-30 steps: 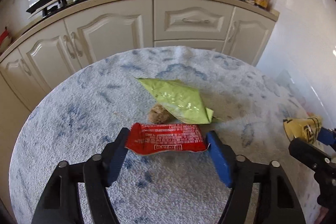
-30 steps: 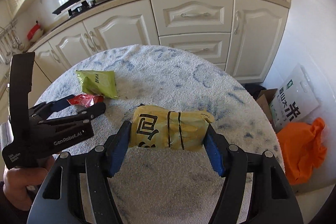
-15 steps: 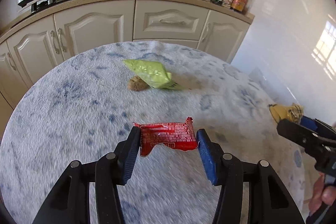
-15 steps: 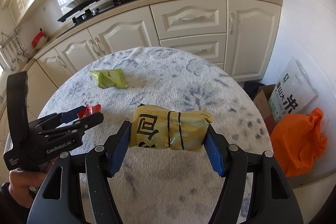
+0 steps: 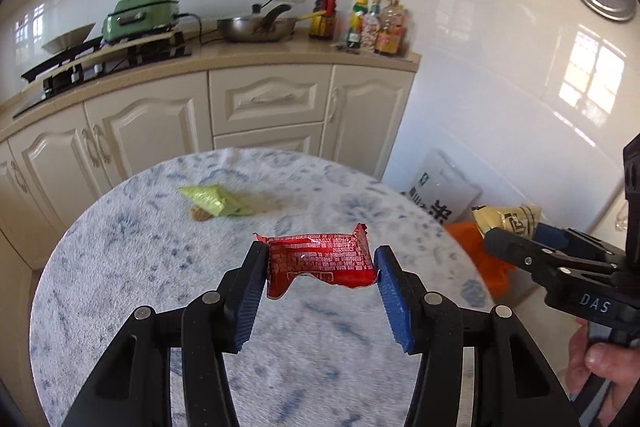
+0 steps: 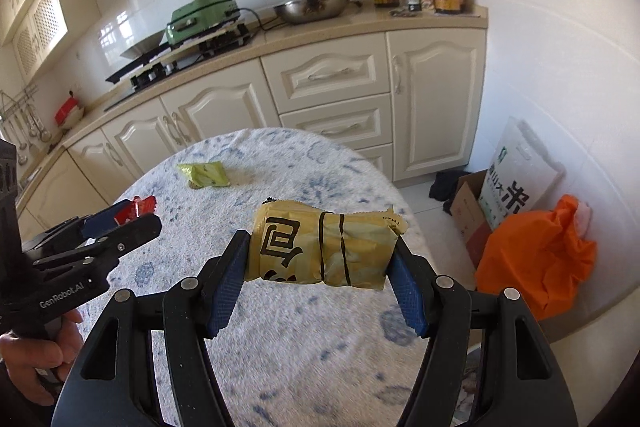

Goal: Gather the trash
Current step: 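Carry the yellow and red wrappers with both tools to the bin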

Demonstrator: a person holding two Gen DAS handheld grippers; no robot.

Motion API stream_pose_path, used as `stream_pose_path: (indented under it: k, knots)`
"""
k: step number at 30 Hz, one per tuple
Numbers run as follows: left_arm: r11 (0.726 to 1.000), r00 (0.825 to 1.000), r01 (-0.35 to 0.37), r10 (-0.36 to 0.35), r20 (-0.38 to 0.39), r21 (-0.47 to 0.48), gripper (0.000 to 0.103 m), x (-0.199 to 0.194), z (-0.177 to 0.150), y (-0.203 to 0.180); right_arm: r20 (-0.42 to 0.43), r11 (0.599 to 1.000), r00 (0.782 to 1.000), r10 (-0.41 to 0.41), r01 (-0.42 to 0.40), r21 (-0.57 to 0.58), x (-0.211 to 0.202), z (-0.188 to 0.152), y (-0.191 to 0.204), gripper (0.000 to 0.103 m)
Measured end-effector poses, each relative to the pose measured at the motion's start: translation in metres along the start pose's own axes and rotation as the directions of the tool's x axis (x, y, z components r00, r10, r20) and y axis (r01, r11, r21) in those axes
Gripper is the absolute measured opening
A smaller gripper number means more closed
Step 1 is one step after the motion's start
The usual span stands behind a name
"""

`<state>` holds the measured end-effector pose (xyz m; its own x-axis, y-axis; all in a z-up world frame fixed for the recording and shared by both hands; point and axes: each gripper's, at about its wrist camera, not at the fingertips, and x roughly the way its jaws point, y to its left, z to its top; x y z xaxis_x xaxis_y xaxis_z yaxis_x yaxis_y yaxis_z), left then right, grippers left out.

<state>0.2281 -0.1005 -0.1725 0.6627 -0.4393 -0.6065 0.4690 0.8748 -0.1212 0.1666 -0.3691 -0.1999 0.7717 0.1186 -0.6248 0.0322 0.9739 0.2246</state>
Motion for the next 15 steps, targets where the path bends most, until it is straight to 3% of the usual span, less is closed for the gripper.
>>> stream_pose_path:
  k: [8, 15]
  knots:
    - [0.995, 0.998, 0.037, -0.041, 0.045, 0.091, 0.050, -0.042, 0.004, -0.057, 0.085, 0.996, 0.994, -0.066, 0.061, 0.065, -0.056, -0.006, -0.039, 0.068]
    - [0.982, 0.990, 0.118, -0.127, 0.055, 0.146, 0.050, -0.053, 0.010, -0.107, 0.121, 0.980, 0.980, -0.155, 0.136, 0.147, -0.096, -0.019, -0.086, 0.068]
